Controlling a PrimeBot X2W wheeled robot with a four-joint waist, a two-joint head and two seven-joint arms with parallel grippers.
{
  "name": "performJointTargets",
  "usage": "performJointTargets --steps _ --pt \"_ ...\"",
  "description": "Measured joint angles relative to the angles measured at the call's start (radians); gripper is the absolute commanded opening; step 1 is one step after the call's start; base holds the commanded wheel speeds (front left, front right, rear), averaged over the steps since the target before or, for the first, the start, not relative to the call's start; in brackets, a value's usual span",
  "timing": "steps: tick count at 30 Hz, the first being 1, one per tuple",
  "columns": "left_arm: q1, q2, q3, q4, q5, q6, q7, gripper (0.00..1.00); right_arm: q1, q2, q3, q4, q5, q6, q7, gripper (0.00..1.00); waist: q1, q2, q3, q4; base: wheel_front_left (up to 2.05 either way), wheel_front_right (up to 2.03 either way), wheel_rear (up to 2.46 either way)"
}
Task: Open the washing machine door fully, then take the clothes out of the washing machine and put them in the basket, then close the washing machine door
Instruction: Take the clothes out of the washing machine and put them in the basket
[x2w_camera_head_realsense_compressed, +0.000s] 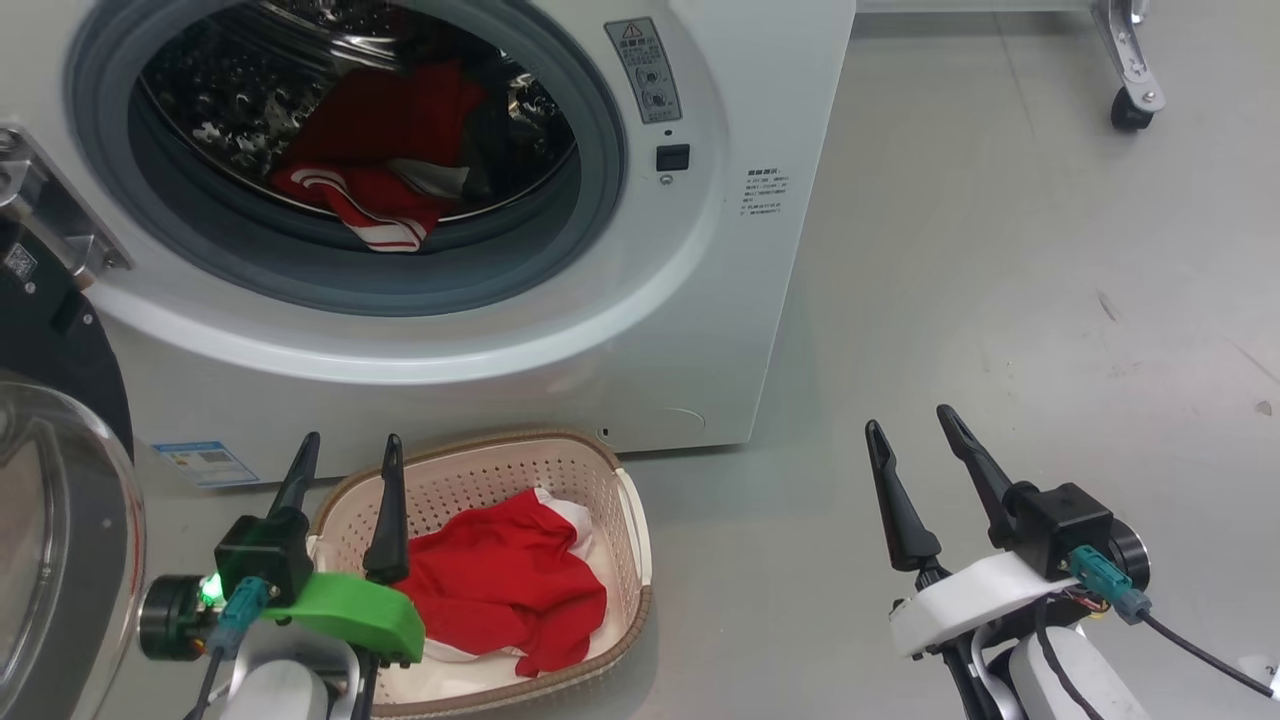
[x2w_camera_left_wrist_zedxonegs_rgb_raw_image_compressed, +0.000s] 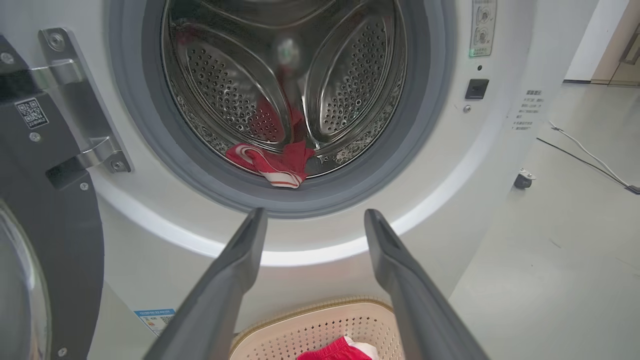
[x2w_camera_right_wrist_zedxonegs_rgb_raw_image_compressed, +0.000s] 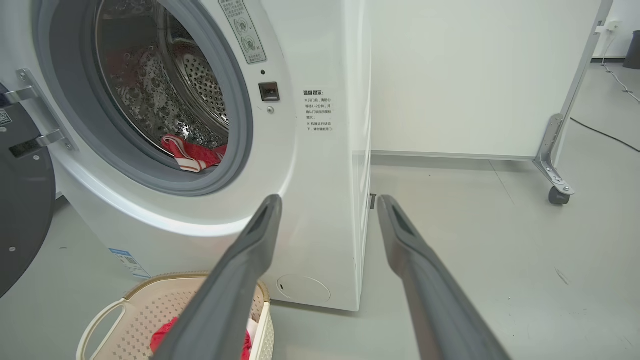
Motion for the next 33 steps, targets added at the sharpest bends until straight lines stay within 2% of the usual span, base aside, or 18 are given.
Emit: performJointTargets --steps 12,33 --pt "0.131 0.001 -0.011 -0.092 0.006 0.016 0.014 1.0 0.065 0.002 -0.007 -0.003 0.0 -0.01 0.0 1.0 0.0 0.0 -0.084 -0.007 0.0 0.0 0.0" --pt "0.21 0.004 -0.014 -0.242 0.018 0.033 0.067 1.0 0.077 0.004 -0.008 -0.036 0.0 -0.011 0.0 1.0 0.0 0.0 -0.078 -0.012 0.0 0.0 0.0"
